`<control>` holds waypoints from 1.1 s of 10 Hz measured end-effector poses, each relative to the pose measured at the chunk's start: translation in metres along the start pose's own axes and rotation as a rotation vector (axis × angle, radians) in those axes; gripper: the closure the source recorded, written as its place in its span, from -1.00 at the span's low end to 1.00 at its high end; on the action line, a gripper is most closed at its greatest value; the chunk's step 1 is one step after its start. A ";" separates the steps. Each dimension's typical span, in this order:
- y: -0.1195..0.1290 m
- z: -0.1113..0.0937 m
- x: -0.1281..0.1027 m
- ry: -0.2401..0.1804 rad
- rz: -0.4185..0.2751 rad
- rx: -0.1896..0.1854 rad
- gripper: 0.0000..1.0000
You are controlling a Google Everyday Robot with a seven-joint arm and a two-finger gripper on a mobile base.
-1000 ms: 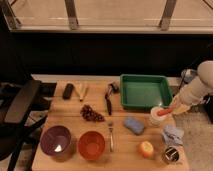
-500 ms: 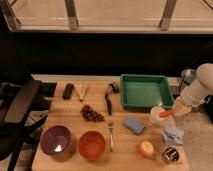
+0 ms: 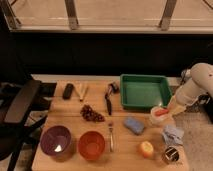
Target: Place pepper in paper cup
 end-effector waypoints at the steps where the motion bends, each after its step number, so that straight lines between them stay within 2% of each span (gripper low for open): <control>1: -0.001 0.001 -0.003 -0.001 -0.006 0.000 0.82; 7: -0.002 0.001 -0.018 0.001 -0.047 0.008 -0.35; 8: -0.001 0.001 -0.018 0.003 -0.050 0.006 -0.46; 11: -0.002 0.001 -0.017 0.007 -0.048 0.007 -0.49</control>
